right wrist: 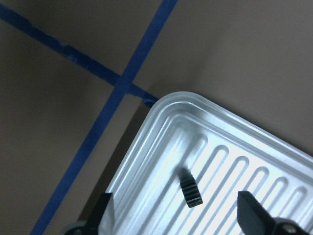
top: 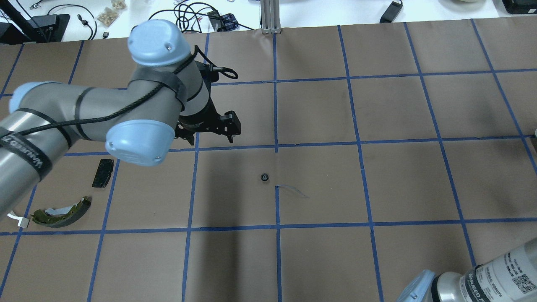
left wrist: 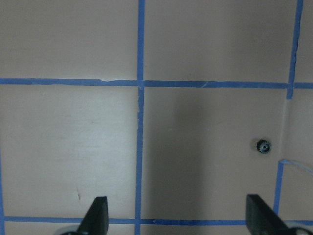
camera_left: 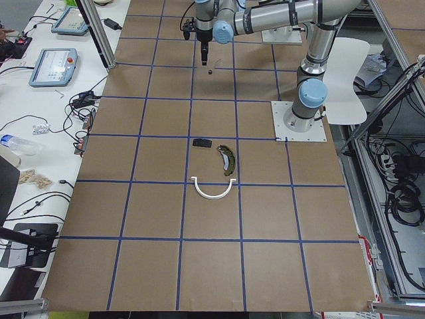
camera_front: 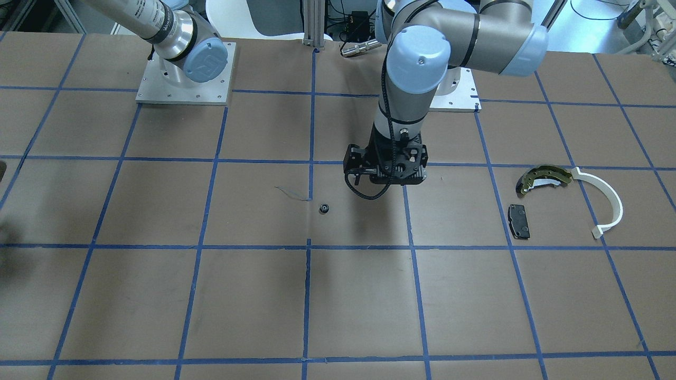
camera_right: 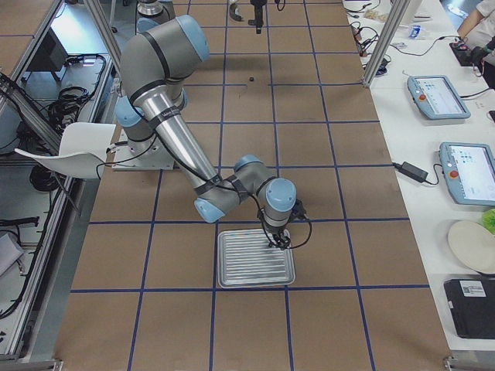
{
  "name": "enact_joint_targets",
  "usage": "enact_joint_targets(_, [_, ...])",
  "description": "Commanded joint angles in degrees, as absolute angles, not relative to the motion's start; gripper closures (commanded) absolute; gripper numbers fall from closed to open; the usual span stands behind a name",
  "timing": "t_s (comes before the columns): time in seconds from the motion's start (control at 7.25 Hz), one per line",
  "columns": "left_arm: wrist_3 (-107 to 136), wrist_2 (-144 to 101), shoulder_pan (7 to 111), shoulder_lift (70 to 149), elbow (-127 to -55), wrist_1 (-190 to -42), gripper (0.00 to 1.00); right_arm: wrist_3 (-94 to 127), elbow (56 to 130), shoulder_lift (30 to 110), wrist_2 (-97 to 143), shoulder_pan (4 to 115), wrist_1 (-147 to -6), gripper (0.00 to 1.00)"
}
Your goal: Place bearing gear from tray to pile
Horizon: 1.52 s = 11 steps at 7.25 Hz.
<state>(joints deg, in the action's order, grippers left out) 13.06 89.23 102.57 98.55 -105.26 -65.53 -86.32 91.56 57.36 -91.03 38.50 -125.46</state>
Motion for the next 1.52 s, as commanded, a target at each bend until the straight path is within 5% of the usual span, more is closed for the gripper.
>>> enact_joint_targets(0.0, [16.0, 87.3, 105.5, 104.5, -105.9, -61.8, 0.0, -90.3, 91.5, 56.6, -91.0, 38.2, -125.9, 0.37])
enact_joint_targets(0.55, [15.9, 87.1, 108.8, 113.3, -105.9, -54.8, 0.04, -90.4, 91.0, 55.9, -91.1, 38.2, -126.1, 0.91])
enact_joint_targets(0.69, [16.0, 87.1, 108.9, 114.7, -105.9, -54.0, 0.14, -89.7, 90.9, 56.2, -91.2, 38.2, -126.1, 1.0])
enact_joint_targets(1.38, [16.2, 87.0, 110.6, 116.5, -105.7, -53.3, 0.24, -60.3, 90.1, 72.2, -93.2, 51.1, -108.9, 1.0])
